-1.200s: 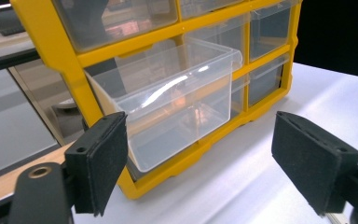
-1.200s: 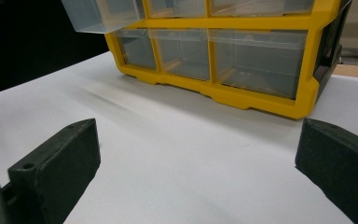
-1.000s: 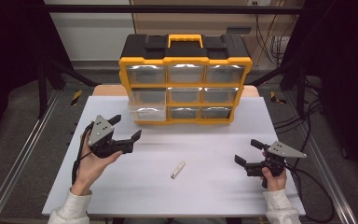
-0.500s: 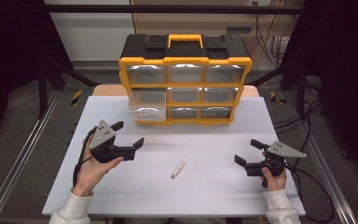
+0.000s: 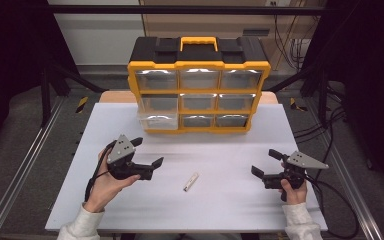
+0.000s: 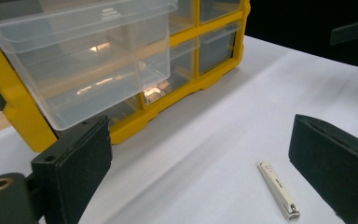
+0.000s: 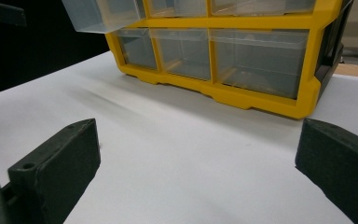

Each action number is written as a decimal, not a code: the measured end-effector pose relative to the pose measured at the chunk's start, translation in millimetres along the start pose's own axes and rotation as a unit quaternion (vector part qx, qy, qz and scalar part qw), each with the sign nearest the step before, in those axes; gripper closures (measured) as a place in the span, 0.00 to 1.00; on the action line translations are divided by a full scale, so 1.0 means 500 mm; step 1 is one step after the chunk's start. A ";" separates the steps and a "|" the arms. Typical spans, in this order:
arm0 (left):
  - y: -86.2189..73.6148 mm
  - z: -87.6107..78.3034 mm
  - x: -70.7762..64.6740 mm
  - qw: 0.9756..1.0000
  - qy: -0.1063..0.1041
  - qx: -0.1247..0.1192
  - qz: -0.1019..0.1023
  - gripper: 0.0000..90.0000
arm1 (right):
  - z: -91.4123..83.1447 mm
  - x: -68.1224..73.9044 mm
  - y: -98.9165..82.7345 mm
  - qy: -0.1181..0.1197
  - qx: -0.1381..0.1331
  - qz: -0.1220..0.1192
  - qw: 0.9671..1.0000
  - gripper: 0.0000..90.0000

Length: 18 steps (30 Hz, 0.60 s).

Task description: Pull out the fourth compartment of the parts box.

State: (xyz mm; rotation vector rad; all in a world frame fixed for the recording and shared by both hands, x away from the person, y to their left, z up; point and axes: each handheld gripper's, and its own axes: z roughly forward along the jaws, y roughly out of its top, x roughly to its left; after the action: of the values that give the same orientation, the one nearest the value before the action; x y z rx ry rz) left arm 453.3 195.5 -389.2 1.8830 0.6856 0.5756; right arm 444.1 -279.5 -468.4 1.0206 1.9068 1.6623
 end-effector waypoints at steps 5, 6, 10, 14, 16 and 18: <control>-0.002 0.008 -0.008 1.000 -0.006 0.011 0.004 0.06 | 0.000 0.001 0.000 0.000 0.001 0.002 1.000 0.00; -0.003 0.009 -0.010 1.000 -0.008 0.013 0.004 0.06 | 0.000 0.001 0.000 0.000 0.001 0.002 1.000 0.00; -0.003 0.016 -0.019 1.000 -0.014 0.019 0.006 0.06 | 0.000 0.001 0.000 0.000 0.001 0.003 1.000 0.00; -0.005 0.025 -0.029 0.999 -0.021 0.025 0.007 0.06 | 0.000 0.000 0.000 -0.001 0.002 0.002 1.000 0.00; -0.007 0.031 -0.035 0.999 -0.025 0.031 0.009 0.06 | 0.000 0.000 0.000 0.000 0.002 0.002 1.000 0.00; -0.008 0.037 -0.040 0.999 -0.027 0.036 0.012 0.06 | 0.000 0.000 0.000 0.000 0.002 0.002 1.000 0.00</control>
State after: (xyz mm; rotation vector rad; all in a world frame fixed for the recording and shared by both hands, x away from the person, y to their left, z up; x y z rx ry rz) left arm 450.1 171.1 -401.6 1.9683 0.6575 0.5186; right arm 444.0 -279.3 -468.3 1.0276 1.9097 1.6611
